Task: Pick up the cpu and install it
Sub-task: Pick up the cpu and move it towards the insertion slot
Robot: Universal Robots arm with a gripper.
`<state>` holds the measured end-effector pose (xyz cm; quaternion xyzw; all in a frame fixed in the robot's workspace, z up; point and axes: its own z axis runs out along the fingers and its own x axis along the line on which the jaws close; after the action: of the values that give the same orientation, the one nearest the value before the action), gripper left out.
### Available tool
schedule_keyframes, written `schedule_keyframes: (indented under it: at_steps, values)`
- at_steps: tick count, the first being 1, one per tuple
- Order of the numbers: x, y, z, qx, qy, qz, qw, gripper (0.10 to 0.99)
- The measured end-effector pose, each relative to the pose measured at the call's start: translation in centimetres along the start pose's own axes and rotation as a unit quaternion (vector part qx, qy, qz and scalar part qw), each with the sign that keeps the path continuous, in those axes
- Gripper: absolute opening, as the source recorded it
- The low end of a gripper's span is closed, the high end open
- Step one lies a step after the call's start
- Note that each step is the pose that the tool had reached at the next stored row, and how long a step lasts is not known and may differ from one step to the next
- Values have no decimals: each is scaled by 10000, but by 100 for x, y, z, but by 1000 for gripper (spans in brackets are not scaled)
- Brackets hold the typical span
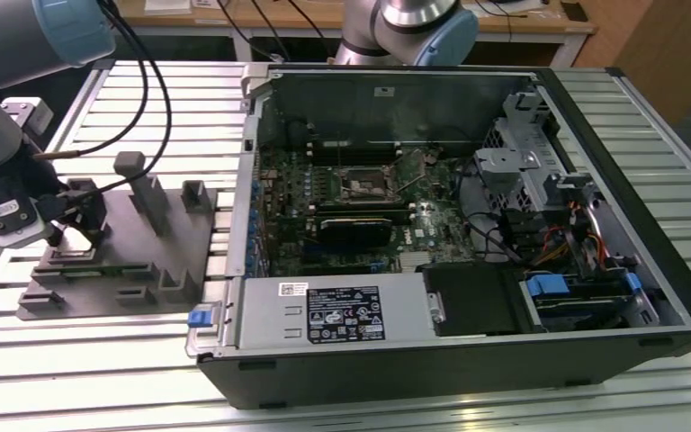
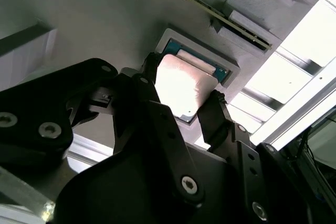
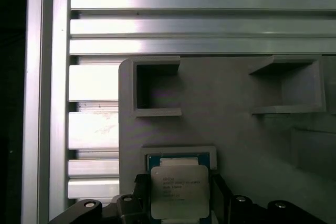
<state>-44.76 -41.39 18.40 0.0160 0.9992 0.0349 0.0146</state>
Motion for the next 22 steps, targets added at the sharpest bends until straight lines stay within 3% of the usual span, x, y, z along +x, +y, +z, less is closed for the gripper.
schedule_keyframes:
  at_steps: [14, 22]
  values:
    - [0, 0, -3, 0, 0, 0, 10000, 537]
    - [-5, 14, -195, 1, 1, 0, 10000, 537]
